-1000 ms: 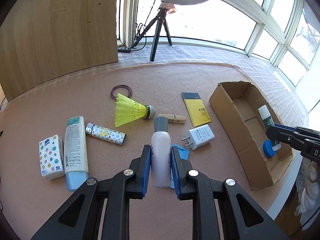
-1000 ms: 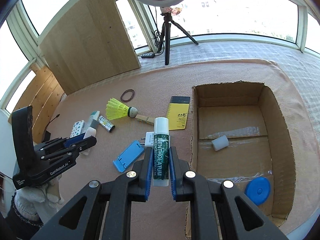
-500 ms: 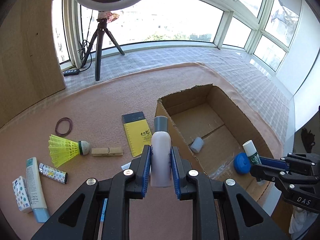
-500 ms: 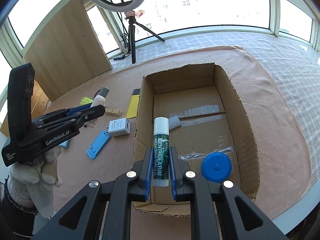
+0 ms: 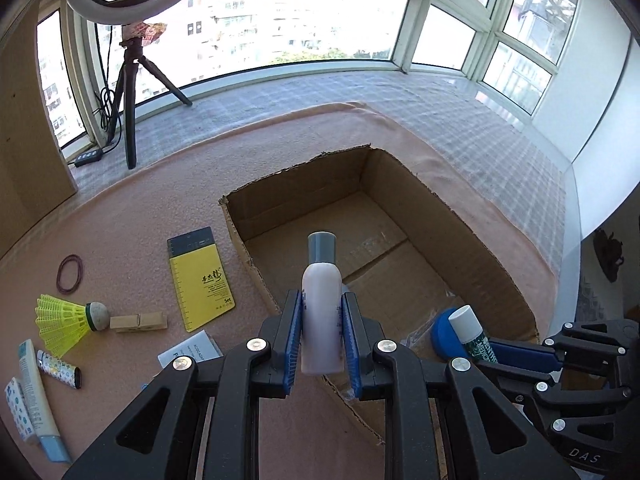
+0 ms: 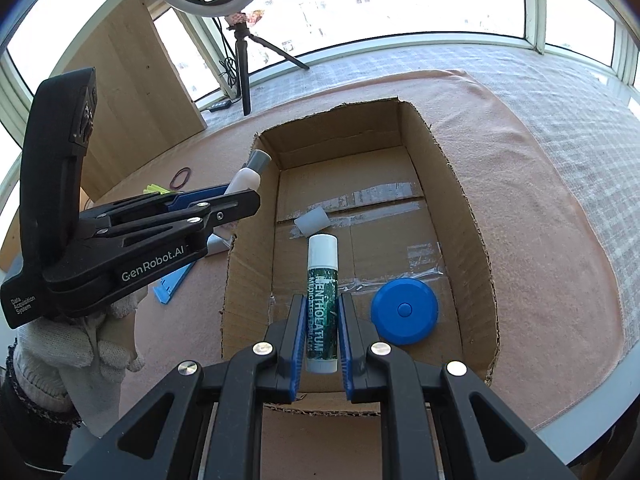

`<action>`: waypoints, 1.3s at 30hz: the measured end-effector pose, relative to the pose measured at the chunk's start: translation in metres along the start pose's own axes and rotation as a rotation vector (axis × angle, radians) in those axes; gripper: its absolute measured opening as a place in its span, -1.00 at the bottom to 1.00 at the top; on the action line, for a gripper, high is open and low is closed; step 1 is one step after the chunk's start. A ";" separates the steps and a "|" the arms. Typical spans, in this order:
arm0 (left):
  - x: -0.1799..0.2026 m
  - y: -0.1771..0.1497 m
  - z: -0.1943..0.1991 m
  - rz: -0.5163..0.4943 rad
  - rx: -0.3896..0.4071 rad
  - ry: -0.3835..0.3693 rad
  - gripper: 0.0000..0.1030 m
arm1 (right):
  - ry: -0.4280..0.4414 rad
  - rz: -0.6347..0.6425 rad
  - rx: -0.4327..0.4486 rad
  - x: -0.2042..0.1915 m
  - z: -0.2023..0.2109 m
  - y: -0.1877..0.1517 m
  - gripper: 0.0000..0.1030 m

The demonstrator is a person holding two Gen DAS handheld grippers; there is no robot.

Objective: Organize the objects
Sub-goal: 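Carry the menthol stick and white bottle into the box and open both tools, then grasp the white sunscreen tube with the left tool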

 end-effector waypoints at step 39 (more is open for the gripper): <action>-0.112 -0.057 0.056 0.165 -0.006 0.149 0.22 | 0.065 0.091 -0.003 -0.062 -0.009 -0.005 0.28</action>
Point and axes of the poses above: each gripper's, at about its wrist camera, not at the fingertips, and z roughly against the way its jaws point, x to its right, y to its top, the point moved 3 cm from there along -z, roughly the way its jaws point, and after that the axes turned 9 degrees about -z, right-handed, at the moved point
